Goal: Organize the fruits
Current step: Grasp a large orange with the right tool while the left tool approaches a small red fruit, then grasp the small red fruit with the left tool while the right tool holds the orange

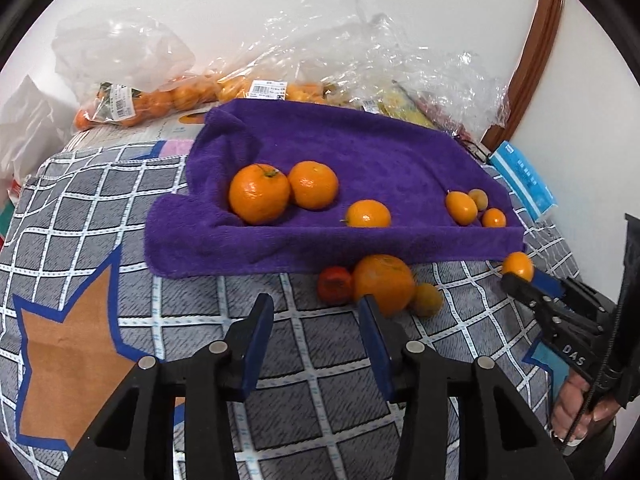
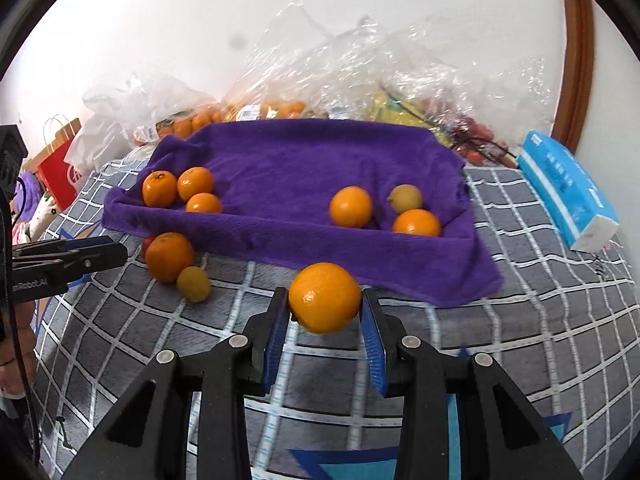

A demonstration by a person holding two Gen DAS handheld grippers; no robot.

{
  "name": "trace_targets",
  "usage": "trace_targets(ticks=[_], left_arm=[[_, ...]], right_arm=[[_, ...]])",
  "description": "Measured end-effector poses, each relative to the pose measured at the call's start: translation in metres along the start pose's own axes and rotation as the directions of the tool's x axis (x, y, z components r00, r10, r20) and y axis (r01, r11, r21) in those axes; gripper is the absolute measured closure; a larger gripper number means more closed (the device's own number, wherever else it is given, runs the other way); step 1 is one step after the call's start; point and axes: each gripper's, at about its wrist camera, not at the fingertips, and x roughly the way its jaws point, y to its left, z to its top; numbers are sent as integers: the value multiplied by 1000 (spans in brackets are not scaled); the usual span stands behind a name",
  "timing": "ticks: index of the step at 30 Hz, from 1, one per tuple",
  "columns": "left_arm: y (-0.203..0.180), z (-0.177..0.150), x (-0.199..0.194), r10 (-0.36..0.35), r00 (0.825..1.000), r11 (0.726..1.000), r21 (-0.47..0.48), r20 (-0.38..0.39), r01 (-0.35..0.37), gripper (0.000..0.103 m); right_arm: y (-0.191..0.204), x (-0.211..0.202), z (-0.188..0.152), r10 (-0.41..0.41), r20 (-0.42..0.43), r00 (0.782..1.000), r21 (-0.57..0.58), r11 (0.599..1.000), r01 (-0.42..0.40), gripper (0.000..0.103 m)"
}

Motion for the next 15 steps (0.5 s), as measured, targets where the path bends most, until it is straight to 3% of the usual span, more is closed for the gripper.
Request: trace_targets(ticks=[4,15], left_arm=[[-5,2,12,53,999,998,26,-8,-52,66],[-19,5,28,50,999,997,51,-20,-49,69]], right_arm=[[-10,3,-4,11,-3,1000,32,999,-11,67],[-20,-4,-7,52,14,999,84,995,-53,67]])
